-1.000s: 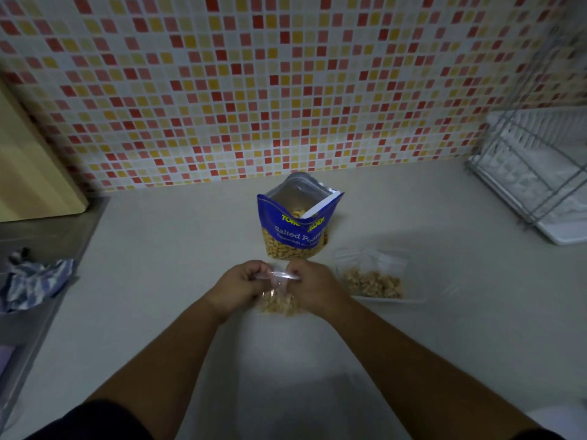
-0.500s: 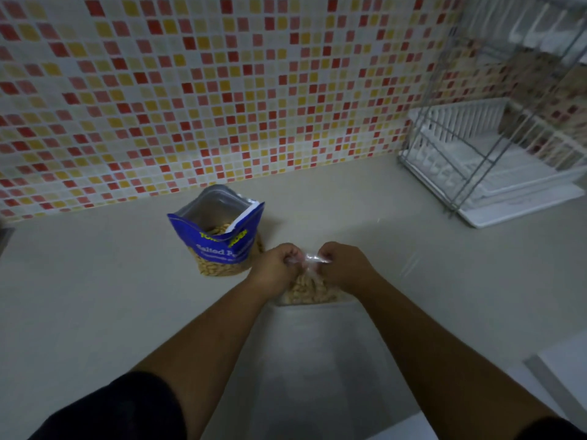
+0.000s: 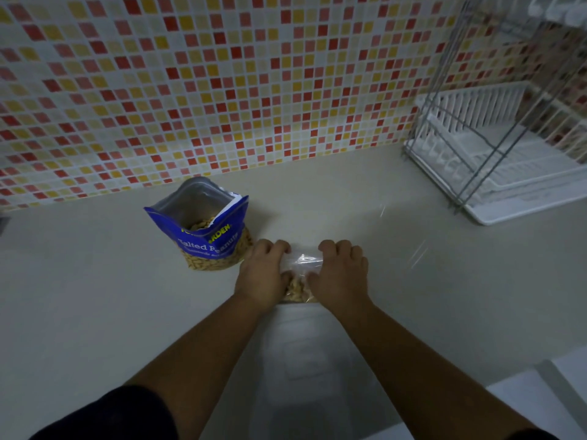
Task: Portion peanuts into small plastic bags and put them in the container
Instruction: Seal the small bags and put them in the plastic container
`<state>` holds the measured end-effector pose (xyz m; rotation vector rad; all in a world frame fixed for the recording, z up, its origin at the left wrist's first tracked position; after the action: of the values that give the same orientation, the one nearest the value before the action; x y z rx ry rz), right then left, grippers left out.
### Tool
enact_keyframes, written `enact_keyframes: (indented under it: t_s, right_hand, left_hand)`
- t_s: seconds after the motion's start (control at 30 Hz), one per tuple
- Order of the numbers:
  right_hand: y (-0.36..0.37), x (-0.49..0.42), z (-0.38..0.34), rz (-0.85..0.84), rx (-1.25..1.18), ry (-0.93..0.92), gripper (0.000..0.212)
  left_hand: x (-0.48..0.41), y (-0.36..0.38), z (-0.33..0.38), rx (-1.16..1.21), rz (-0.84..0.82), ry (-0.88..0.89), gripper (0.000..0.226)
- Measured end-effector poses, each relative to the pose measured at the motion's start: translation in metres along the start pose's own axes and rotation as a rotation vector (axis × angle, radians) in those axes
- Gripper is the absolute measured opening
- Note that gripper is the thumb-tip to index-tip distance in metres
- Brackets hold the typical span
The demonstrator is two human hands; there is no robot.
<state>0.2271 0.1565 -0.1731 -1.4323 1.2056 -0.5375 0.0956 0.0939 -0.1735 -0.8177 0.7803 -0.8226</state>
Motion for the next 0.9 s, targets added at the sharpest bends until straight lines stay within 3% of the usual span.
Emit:
enact_keyframes:
  t_s: [0.17, 0.27, 0.33, 0.4, 0.43, 0.5, 0.57, 0.6, 0.67, 0.73, 0.83, 0.9]
  right_hand:
    - [0.001, 0.002, 0.003, -0.024, -0.07, 0.041, 0.056]
    - [0.001, 0.003, 0.008, -0.033, -0.08, 0.067, 0.056]
    - [-0.007, 0.002, 0.007, 0.004, -0.149, 0.071, 0.053]
    - [-0.027, -0.001, -0.003, 0.04, -0.384, -0.016, 0.04]
    - [-0.037, -0.001, -0.011, -0.015, -0.512, -0.088, 0.03]
    - [-0.049, 0.014, -0.032, -0.325, -0.605, -0.272, 0.014]
    - [-0.045, 0.041, -0.046, -0.603, -0.436, -0.448, 0.023]
    - [-0.038, 0.053, -0.047, -0.644, -0.323, -0.522, 0.032]
    - [-0.025, 0.072, -0.047, -0.602, -0.121, -0.608, 0.044]
    - [-0.012, 0.082, -0.048, -0.512, 0.024, -0.676, 0.043]
    - [0.0, 0.088, -0.045, -0.438, 0.067, -0.705, 0.042]
    - [0.0, 0.091, -0.042, -0.446, 0.001, -0.687, 0.055]
  left_hand:
    - [0.003, -0.001, -0.003, 0.067, 0.017, -0.09, 0.052]
    - [0.004, -0.007, -0.008, 0.229, 0.05, -0.169, 0.059]
    - [0.007, -0.013, -0.016, 0.326, 0.055, -0.189, 0.078]
    - [0.013, -0.015, -0.026, 0.411, -0.006, -0.155, 0.096]
    - [0.017, -0.014, -0.03, 0.441, -0.064, -0.126, 0.103]
    - [0.025, -0.01, -0.038, 0.479, -0.206, -0.085, 0.112]
    - [0.031, -0.005, -0.041, 0.5, -0.323, -0.074, 0.116]
    - [0.032, -0.003, -0.042, 0.492, -0.355, -0.073, 0.117]
    - [0.03, 0.002, -0.044, 0.464, -0.373, -0.061, 0.12]
    - [0.027, 0.005, -0.044, 0.467, -0.361, -0.054, 0.121]
    - [0.025, 0.006, -0.044, 0.513, -0.358, -0.074, 0.121]
    - [0.023, 0.006, -0.046, 0.496, -0.347, -0.071, 0.122]
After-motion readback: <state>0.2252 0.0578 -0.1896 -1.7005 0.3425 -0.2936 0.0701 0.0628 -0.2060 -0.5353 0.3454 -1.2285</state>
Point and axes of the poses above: each hand's wrist, its own x-axis away from the middle knuckle, its own y-axis out of the palm, z = x × y, the point moved 6 cm from there along -x, towards the middle knuckle, and after that the axes turned 12 degrees about z, right-handed, at the moved point
